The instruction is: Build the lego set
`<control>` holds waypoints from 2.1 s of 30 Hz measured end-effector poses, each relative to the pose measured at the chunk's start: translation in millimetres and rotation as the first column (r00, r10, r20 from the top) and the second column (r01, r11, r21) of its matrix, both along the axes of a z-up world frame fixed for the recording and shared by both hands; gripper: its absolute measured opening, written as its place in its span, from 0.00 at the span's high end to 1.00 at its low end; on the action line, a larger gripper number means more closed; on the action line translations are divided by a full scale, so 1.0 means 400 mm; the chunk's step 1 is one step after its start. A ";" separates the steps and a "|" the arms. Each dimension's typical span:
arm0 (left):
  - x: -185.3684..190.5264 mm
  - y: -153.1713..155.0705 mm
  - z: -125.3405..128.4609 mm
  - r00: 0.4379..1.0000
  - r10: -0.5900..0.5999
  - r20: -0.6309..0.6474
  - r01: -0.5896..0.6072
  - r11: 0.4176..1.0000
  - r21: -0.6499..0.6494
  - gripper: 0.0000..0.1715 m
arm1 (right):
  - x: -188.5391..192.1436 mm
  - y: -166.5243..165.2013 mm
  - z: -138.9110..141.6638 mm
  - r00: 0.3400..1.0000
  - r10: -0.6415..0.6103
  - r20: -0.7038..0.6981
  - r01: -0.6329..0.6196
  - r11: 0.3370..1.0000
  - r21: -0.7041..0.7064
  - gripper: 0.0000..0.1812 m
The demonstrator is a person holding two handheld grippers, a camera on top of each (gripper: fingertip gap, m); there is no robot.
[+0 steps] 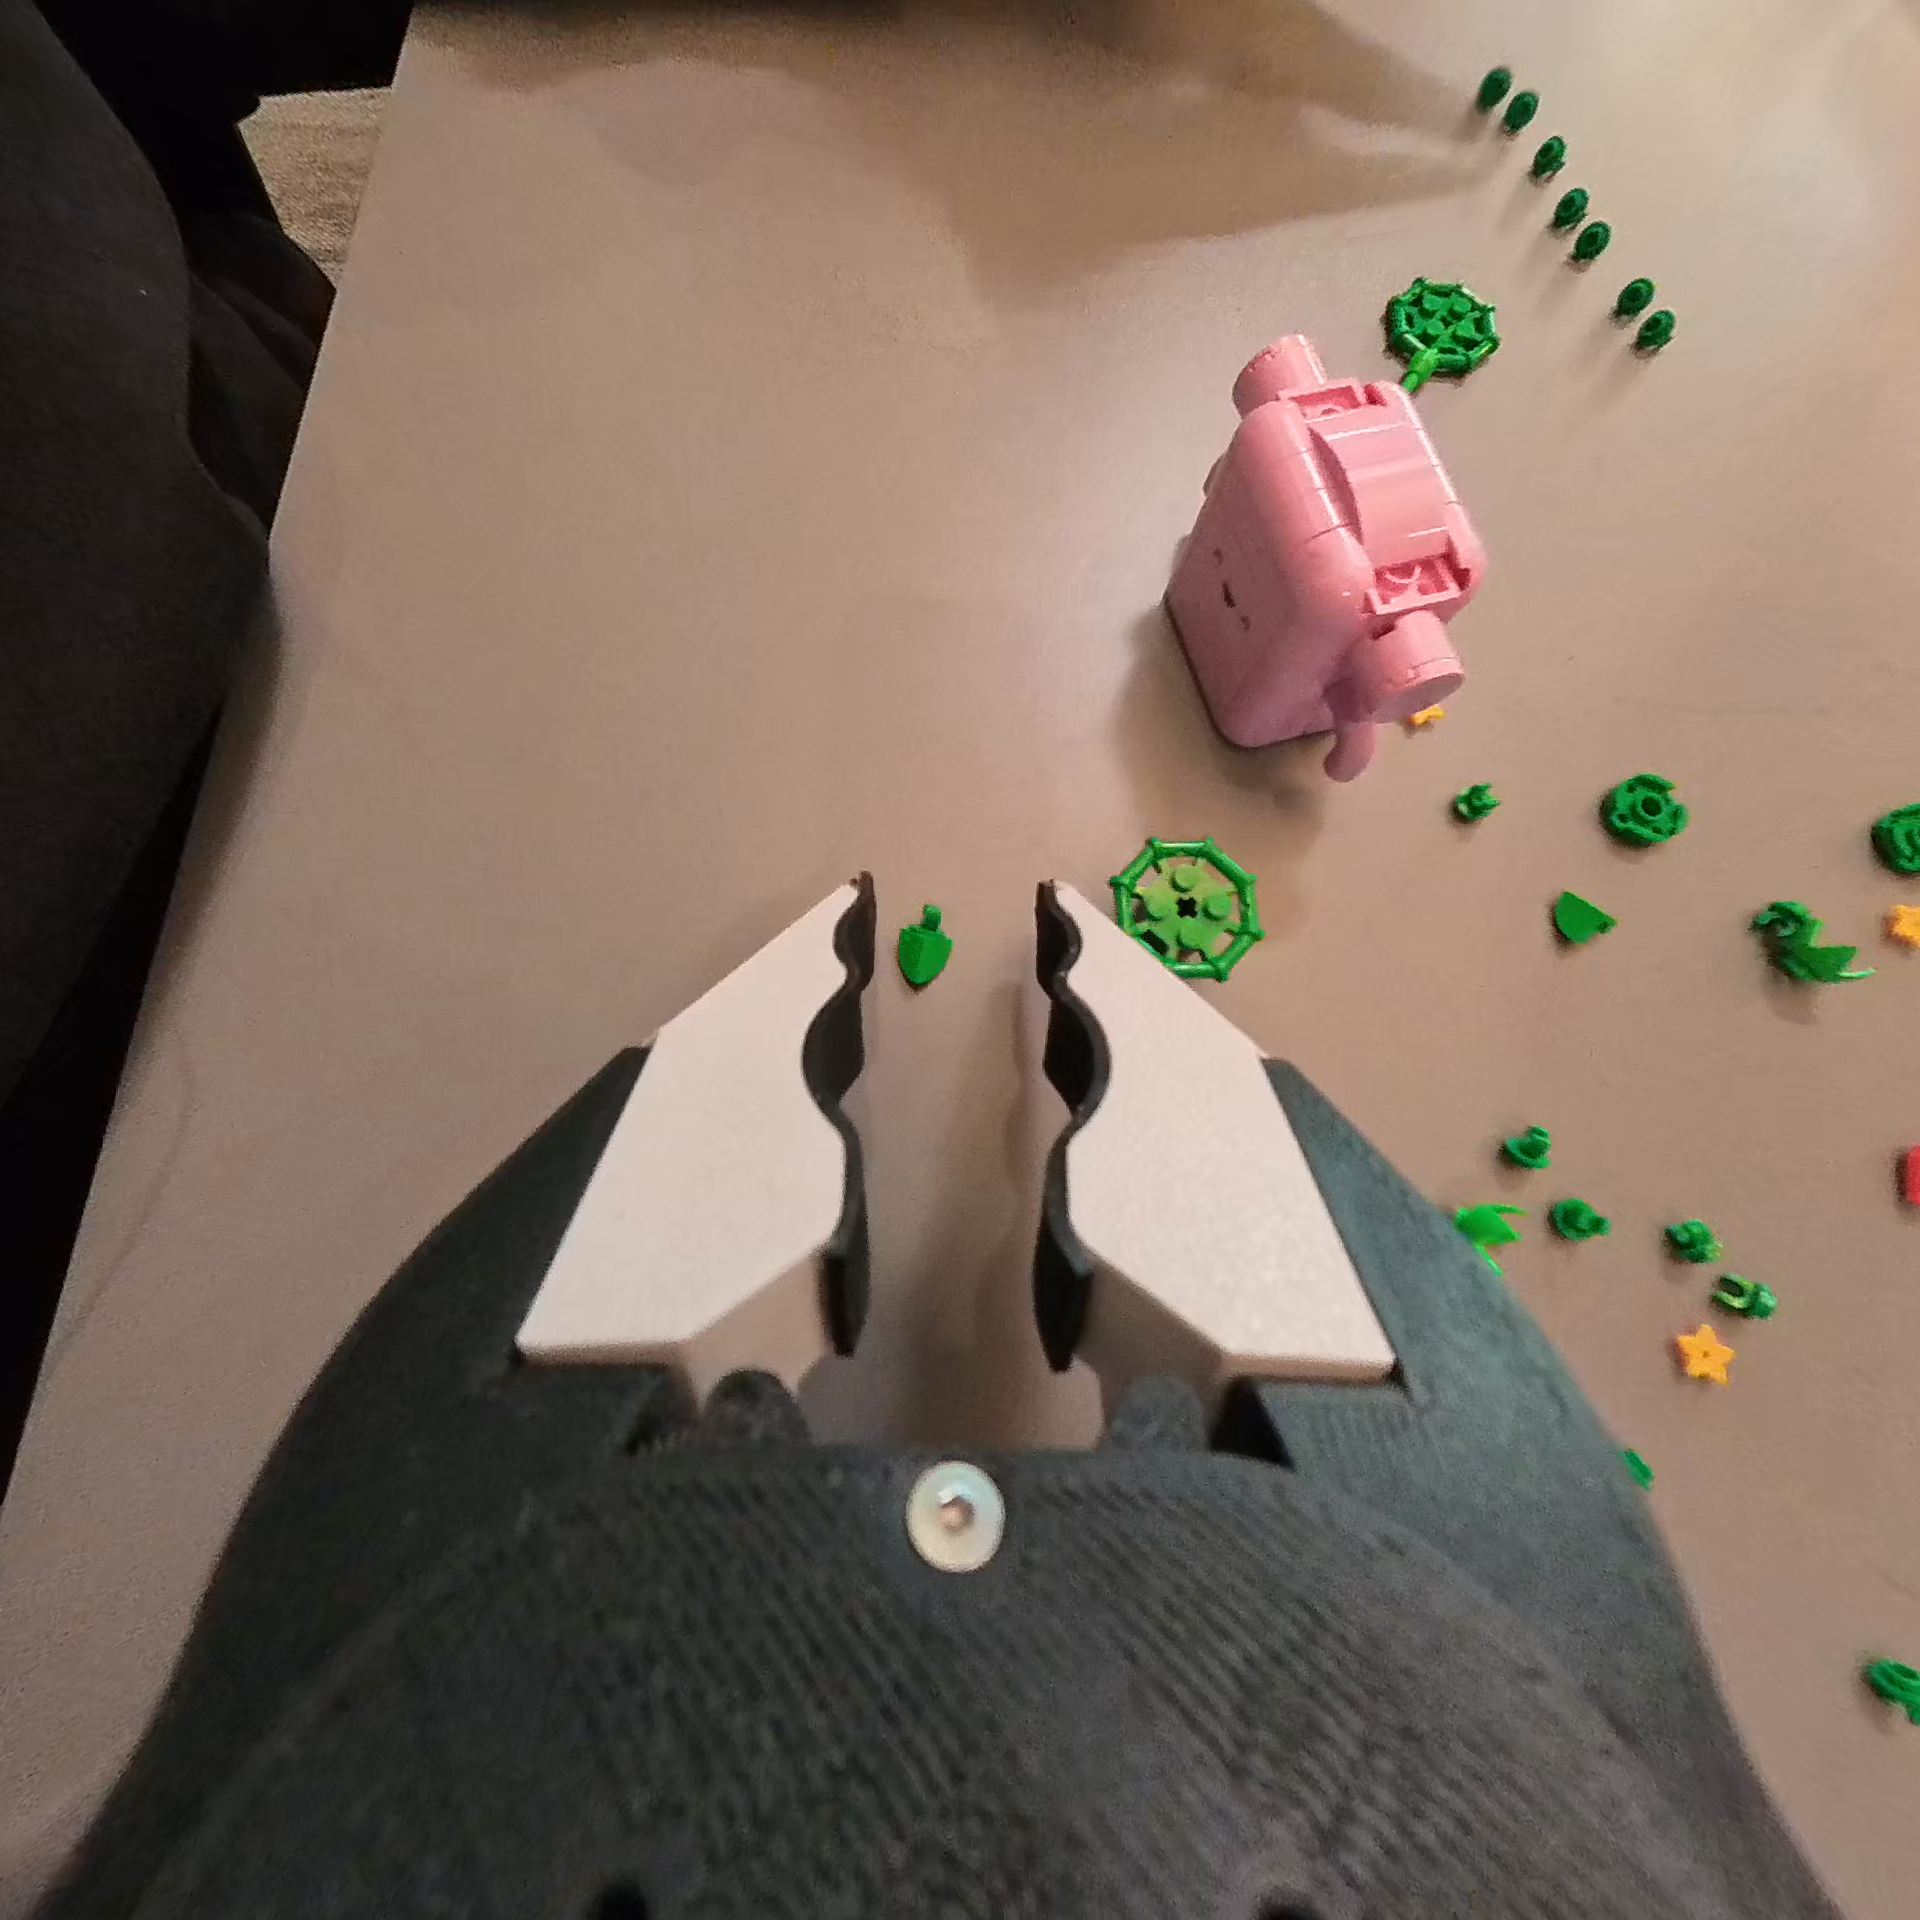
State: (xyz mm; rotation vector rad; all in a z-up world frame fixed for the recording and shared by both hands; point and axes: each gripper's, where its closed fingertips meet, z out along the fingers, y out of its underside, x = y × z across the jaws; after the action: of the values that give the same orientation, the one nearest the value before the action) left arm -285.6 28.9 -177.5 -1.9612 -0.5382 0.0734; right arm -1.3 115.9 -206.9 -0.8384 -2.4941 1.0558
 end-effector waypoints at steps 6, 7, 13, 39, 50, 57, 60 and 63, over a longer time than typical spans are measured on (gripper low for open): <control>0.002 -0.011 -0.042 0.991 -0.011 0.132 0.018 0.998 -0.056 0.88 | 0.001 -0.002 -0.003 1.000 0.002 0.000 -0.002 1.000 0.007 0.84; 0.007 -0.011 -0.051 0.988 -0.024 0.156 0.035 0.997 -0.068 0.87 | 0.000 -0.002 -0.003 1.000 0.002 0.000 -0.002 1.000 0.006 0.84; 0.040 -0.002 -0.080 0.970 -0.104 0.220 0.133 0.984 -0.118 0.82 | 0.000 -0.002 -0.006 1.000 0.001 0.003 -0.001 1.000 0.008 0.84; 0.109 0.039 -0.011 0.959 -0.251 -0.133 0.230 0.961 -0.156 0.98 | -0.017 -0.013 0.042 0.995 -0.019 -0.095 0.015 0.999 -0.040 0.88; 0.560 0.199 0.183 0.669 -0.386 -0.636 0.512 0.859 0.018 0.99 | -0.068 -0.012 0.258 0.959 -0.255 -0.125 0.094 0.701 -0.707 0.86; 0.655 0.225 0.192 0.628 -0.391 -0.673 0.557 0.829 0.038 0.99 | -0.063 0.000 0.296 0.980 -0.196 0.006 0.098 0.462 -0.882 0.92; 0.659 0.225 0.198 0.612 -0.372 -0.698 0.550 0.834 0.037 0.99 | -0.060 -0.007 0.299 0.988 -0.142 0.055 0.107 0.389 -0.915 0.93; 0.661 0.228 0.191 0.588 -0.367 -0.721 0.540 0.842 0.011 0.99 | -0.060 -0.018 0.296 0.991 -0.086 0.100 0.124 0.331 -0.935 0.93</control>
State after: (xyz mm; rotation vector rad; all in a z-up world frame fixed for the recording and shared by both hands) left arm -21.3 120.0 -101.0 -1.6127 0.4655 0.3935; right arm -25.2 108.5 -88.5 -1.2458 -1.5461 2.5216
